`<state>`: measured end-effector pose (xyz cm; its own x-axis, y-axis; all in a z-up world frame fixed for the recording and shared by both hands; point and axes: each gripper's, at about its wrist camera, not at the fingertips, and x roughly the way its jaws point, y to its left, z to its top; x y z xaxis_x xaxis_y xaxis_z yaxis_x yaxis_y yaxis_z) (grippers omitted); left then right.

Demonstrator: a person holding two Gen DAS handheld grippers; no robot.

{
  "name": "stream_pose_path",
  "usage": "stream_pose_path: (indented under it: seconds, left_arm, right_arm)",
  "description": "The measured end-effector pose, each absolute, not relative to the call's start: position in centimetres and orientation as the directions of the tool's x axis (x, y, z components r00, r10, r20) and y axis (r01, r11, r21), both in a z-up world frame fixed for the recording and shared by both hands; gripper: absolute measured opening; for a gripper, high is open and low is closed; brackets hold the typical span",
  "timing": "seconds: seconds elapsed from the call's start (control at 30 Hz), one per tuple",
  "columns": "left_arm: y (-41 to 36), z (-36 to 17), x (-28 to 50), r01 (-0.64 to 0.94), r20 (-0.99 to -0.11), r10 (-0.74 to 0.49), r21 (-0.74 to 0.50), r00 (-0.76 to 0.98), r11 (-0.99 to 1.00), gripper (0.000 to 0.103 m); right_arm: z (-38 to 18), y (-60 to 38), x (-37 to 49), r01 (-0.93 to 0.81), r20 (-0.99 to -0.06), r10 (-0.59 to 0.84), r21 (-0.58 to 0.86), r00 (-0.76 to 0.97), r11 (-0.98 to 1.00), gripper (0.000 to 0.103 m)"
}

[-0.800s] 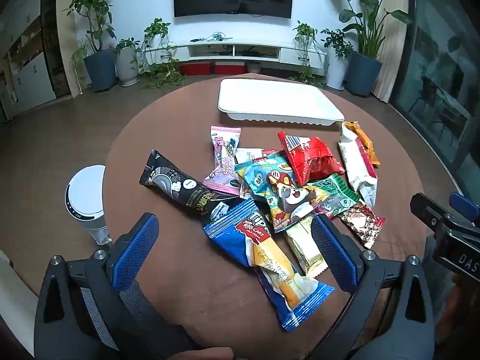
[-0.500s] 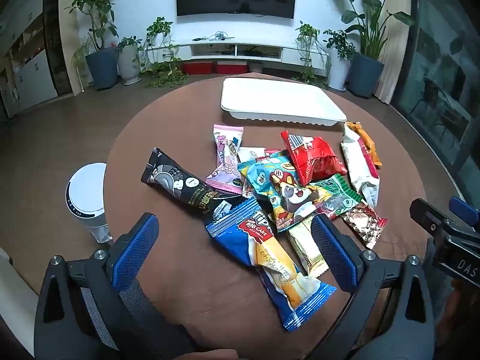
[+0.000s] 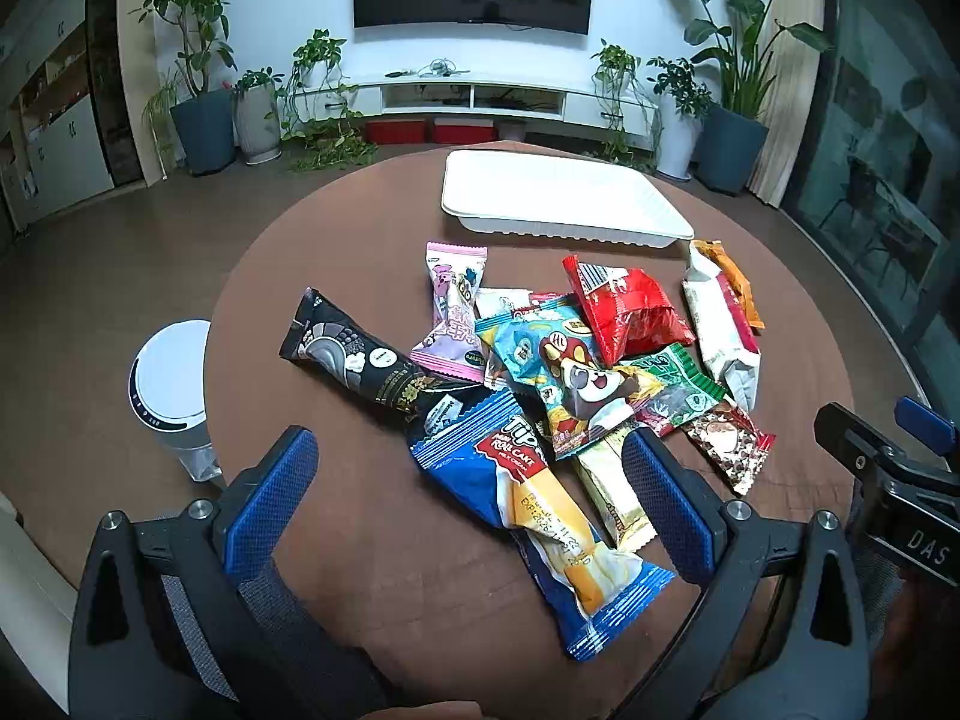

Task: Organize snacks

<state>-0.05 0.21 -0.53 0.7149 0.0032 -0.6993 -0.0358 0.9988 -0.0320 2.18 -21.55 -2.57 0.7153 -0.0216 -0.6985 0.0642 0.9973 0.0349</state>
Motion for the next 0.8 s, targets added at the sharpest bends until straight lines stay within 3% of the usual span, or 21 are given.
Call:
stream_pose_path:
  seconds: [0.8]
  left_arm:
    - [0.18,-0.91,-0.06,-0.038,-0.706,0.003,-0.033,0.708,0.999,0.103]
  right_arm:
    - [-2.83,-21.24,2.26,0.063,-0.702,-0.025,0.029,0.712,0.998,0.103]
